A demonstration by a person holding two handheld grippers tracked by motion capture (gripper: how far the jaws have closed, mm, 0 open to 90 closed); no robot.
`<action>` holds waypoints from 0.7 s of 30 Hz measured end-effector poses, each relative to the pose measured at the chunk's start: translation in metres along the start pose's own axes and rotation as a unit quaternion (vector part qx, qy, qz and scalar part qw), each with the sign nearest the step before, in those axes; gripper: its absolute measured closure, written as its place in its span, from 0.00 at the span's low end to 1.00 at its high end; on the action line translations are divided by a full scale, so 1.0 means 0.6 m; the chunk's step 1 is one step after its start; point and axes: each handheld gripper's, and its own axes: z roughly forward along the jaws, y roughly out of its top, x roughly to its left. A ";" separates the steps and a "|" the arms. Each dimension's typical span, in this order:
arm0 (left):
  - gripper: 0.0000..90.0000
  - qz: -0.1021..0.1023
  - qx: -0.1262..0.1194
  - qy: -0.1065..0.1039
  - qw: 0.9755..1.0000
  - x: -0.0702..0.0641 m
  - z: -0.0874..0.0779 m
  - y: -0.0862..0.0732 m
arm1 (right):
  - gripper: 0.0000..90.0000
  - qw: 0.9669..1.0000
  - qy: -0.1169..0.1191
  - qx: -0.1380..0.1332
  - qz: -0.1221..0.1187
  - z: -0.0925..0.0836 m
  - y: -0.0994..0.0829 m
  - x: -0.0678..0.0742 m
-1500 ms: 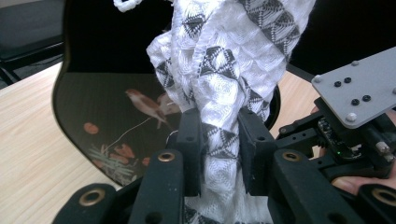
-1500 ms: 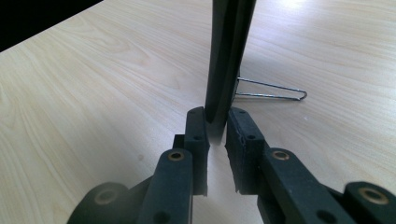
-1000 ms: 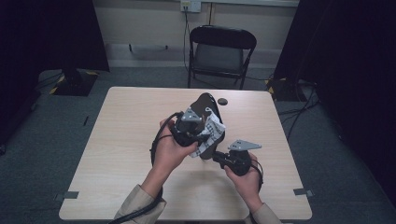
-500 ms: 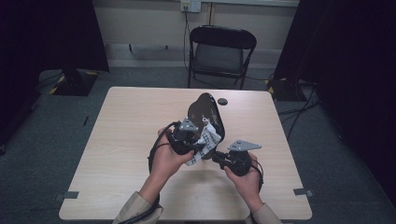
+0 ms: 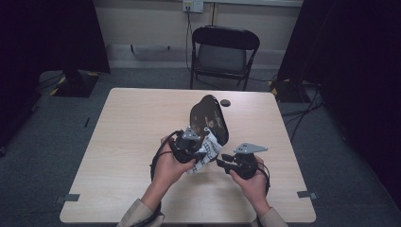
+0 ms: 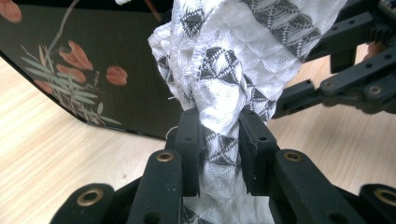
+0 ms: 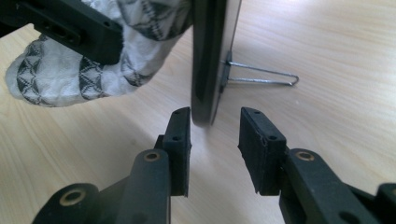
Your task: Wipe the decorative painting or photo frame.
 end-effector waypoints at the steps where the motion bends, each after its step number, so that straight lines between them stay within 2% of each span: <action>1: 0.80 -0.001 0.000 0.001 1.000 0.000 0.002 -0.002 | 0.71 1.000 -0.002 0.002 0.002 -0.001 -0.002 -0.002; 8: 0.80 0.000 0.016 0.005 1.000 0.003 0.011 -0.017 | 0.70 1.000 -0.010 0.000 0.007 -0.007 -0.005 -0.010; 21: 0.80 -0.018 0.039 0.005 0.999 0.015 0.034 -0.054 | 0.73 1.000 -0.012 -0.021 0.008 -0.009 0.008 -0.009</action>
